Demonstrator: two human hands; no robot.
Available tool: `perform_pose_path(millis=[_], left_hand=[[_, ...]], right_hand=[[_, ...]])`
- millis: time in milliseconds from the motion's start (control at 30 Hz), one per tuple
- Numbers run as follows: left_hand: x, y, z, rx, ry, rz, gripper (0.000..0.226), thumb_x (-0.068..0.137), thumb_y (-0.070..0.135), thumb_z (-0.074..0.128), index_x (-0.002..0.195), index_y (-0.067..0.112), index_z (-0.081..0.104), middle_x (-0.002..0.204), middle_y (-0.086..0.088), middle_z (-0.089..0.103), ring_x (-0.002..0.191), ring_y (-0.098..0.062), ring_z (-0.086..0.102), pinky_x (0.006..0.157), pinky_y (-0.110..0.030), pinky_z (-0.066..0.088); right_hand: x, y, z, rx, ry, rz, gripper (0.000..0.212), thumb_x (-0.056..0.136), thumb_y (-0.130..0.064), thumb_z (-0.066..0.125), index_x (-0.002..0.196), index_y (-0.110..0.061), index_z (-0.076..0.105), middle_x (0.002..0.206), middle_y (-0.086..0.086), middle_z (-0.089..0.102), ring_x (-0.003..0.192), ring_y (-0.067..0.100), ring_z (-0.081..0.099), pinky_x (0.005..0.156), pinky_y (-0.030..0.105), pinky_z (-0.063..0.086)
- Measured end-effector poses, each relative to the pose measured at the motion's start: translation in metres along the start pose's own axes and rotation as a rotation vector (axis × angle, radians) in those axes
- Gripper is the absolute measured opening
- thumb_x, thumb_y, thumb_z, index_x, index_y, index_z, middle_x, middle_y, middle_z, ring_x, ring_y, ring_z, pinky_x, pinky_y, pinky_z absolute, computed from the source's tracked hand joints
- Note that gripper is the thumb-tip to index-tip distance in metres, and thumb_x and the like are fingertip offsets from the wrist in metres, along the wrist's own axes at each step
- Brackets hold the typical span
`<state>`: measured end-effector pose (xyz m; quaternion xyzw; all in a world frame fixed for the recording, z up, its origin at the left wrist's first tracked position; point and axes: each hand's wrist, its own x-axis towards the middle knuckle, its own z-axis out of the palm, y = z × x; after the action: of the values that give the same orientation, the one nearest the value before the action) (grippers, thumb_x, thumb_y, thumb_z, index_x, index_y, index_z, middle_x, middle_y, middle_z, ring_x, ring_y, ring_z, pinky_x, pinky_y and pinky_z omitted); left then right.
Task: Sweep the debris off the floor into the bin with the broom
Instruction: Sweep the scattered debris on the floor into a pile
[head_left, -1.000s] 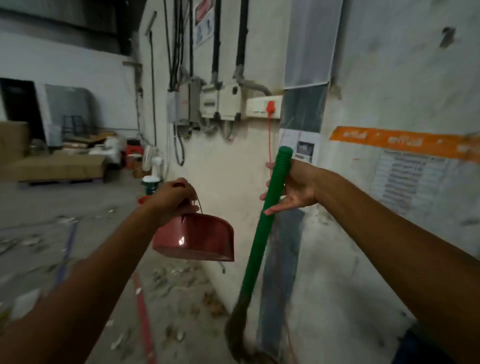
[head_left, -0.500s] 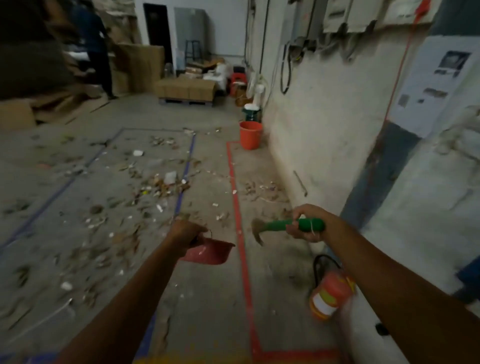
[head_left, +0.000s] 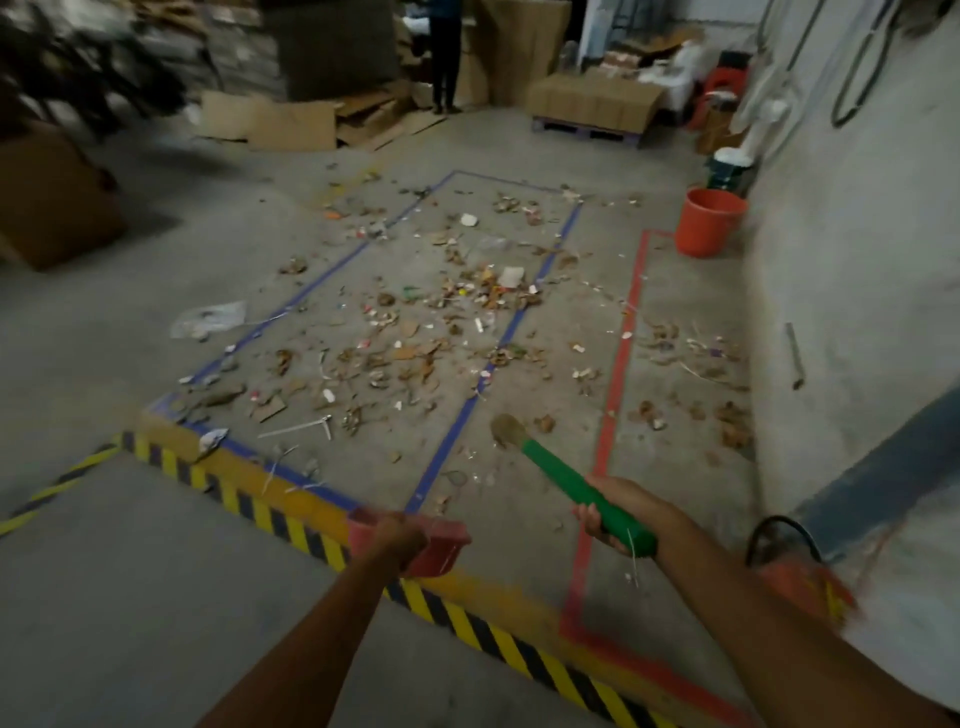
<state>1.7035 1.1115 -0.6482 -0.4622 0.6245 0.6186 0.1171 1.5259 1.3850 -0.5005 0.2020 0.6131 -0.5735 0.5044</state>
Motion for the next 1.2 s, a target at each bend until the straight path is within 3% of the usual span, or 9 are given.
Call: perform_pose_path(millis=[100,233,333,400,533,633,833,967,1200], left_hand=[[-0.023,-0.030,0.003,-0.113,0.231,0.095,0.013,0.077,0.015,0.070,0.086,0.017,0.061,0.091,-0.008,0.066,0.092,-0.029,0.066,0.085,-0.043,0.057],[-0.074,-0.047,0.013,-0.117,0.472,0.175,0.007,0.080,0.029,0.066,0.085,0.027,0.069,0.087,-0.008,0.072,0.084,-0.033,0.069,0.077,-0.047,0.057],[-0.114,-0.058,0.022,-0.140,0.558,0.061,0.036,0.066,0.043,0.058,0.084,0.013,0.065,0.086,-0.012,0.066,0.083,-0.031,0.064,0.077,-0.039,0.051],[-0.130,-0.070,0.024,-0.250,0.603,0.082,0.037,0.065,0.042,0.067,0.091,0.017,0.063,0.089,-0.011,0.067,0.085,-0.030,0.067,0.076,-0.040,0.057],[-0.134,-0.109,0.021,-0.374,0.511,-0.180,0.020,0.085,0.008,0.075,0.083,0.011,0.055,0.073,-0.005,0.055,0.056,-0.013,0.054,0.047,-0.022,0.044],[-0.125,-0.142,0.025,-0.460,0.517,-0.246,0.026,0.093,0.010,0.068,0.074,0.007,0.052,0.062,-0.009,0.049,0.031,-0.005,0.043,0.034,-0.016,0.031],[-0.108,-0.168,0.018,-0.565,0.345,-0.257,0.033,0.098,0.028,0.062,0.073,0.006,0.058,0.056,-0.007,0.053,0.047,-0.015,0.046,0.052,-0.024,0.038],[-0.089,-0.168,0.006,-0.629,0.358,-0.233,0.031,0.093,0.025,0.068,0.077,0.000,0.061,0.063,-0.010,0.062,0.051,-0.015,0.061,0.047,-0.024,0.053],[-0.058,-0.160,0.004,-0.716,0.477,-0.241,0.051,0.099,0.042,0.057,0.071,-0.001,0.057,0.055,-0.013,0.055,0.044,-0.018,0.043,0.043,-0.023,0.033]], right_hand=[[0.014,0.019,-0.003,-0.247,0.006,0.036,0.026,0.105,-0.027,0.045,0.098,-0.003,0.050,0.056,0.008,0.049,0.032,0.012,0.045,0.030,0.018,0.039],[0.020,0.047,-0.004,-0.554,-0.027,0.000,0.017,0.101,-0.016,0.053,0.094,-0.001,0.050,0.061,0.009,0.050,0.039,0.015,0.049,0.037,0.022,0.042],[0.018,0.071,-0.006,-0.567,-0.077,0.088,0.005,0.093,0.001,0.055,0.093,0.002,0.051,0.065,0.014,0.057,0.047,0.019,0.056,0.039,0.025,0.049],[0.018,0.088,-0.005,-0.644,-0.122,0.191,0.007,0.094,0.003,0.051,0.087,0.001,0.051,0.058,0.010,0.057,0.041,0.014,0.053,0.036,0.020,0.046],[0.022,0.112,0.005,-0.950,-0.044,0.138,0.019,0.101,-0.012,0.054,0.086,-0.004,0.047,0.062,0.009,0.048,0.044,0.015,0.044,0.034,0.019,0.037],[0.031,0.126,0.009,-0.983,-0.021,0.066,0.024,0.099,-0.012,0.052,0.077,-0.005,0.047,0.056,0.011,0.046,0.043,0.019,0.043,0.039,0.022,0.037],[0.050,0.135,0.015,-0.997,-0.037,0.245,0.022,0.095,0.003,0.050,0.073,0.000,0.050,0.055,0.010,0.052,0.038,0.016,0.052,0.037,0.023,0.044],[0.075,0.129,0.028,-1.165,0.032,0.060,0.026,0.089,0.006,0.057,0.066,-0.003,0.051,0.042,0.007,0.046,0.037,0.019,0.042,0.040,0.022,0.035],[0.103,0.126,0.057,-1.191,0.000,0.118,0.018,0.090,0.005,0.052,0.073,-0.002,0.050,0.060,0.012,0.053,0.042,0.020,0.054,0.041,0.027,0.047]])
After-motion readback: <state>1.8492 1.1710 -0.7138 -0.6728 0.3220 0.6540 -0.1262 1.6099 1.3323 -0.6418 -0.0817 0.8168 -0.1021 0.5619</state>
